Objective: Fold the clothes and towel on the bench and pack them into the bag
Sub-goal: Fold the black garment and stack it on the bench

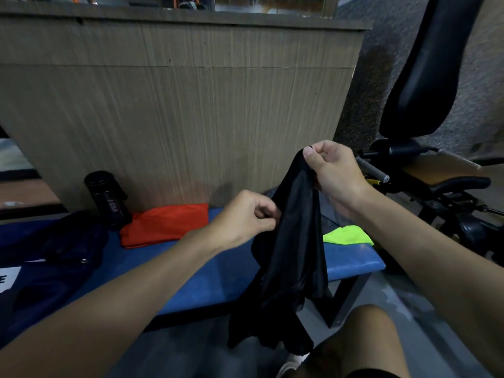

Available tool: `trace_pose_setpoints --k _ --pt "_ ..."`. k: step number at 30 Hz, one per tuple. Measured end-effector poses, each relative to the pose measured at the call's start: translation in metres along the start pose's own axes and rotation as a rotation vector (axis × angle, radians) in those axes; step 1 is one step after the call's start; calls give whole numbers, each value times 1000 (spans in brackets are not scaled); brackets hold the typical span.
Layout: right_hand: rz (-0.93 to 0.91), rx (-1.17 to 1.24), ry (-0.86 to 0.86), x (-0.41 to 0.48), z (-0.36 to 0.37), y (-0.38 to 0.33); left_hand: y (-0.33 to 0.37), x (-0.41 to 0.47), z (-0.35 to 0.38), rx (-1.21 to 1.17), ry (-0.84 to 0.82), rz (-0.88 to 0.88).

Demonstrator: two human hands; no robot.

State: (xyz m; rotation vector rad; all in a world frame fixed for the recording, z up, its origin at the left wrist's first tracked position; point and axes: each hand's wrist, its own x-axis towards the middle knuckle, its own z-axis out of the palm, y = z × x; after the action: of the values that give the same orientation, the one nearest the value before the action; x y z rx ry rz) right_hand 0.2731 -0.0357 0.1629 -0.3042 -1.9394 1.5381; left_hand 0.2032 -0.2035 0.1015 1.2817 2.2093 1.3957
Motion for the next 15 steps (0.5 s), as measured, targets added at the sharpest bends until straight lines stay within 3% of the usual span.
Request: trace_pose_setpoints --k 3,5,11,15 --pt "9 15 -12 -2 -2 -1 10 4 0 -227 181 -9" --pt "32 74 -50 -4 -2 -2 20 6 -2 -355 210 -15" --pt "57 210 -106 -8 1 -6 33 14 -2 -235 209 0" --pt "74 156 -72 -5 -7 -1 32 15 1 -232 275 -19"
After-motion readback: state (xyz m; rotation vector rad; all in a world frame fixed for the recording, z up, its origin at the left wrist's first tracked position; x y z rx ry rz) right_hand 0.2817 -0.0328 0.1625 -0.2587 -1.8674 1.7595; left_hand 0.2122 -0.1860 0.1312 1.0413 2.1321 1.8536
